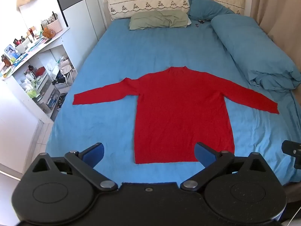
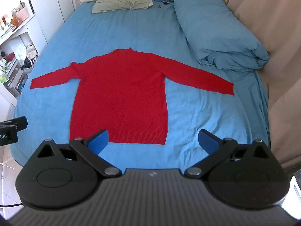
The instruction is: Fold small clothes
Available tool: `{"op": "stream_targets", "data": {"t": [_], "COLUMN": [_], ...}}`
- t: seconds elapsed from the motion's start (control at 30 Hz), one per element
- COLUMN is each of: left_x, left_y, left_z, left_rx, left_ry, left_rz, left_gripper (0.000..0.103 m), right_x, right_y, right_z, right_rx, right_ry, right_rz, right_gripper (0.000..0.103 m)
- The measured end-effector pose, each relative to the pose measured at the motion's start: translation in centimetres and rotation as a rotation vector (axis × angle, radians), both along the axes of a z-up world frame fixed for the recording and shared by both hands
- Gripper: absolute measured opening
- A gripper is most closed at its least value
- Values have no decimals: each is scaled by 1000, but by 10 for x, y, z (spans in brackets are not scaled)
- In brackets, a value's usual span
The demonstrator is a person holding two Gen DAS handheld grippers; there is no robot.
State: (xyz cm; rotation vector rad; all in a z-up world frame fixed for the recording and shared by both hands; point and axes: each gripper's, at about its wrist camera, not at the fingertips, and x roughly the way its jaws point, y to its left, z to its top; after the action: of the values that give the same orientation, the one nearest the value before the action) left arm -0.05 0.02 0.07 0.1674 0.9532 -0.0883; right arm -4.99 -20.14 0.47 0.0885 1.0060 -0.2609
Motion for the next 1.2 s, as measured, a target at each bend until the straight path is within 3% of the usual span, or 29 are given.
{"op": "stream_targets", "data": {"t": [1.2], "left_x": [-12], "left_y": [-7], "left_z": [0], "left_rx": [8], "left_ry": [-34], "left_rz": [-6], "left_gripper": [103], "right_x": [-3], "right_y": [0], "right_z": [-1], "right_rx": [4], "right_ry": [-1], "right_rz": [-6], "right_gripper": [103]}}
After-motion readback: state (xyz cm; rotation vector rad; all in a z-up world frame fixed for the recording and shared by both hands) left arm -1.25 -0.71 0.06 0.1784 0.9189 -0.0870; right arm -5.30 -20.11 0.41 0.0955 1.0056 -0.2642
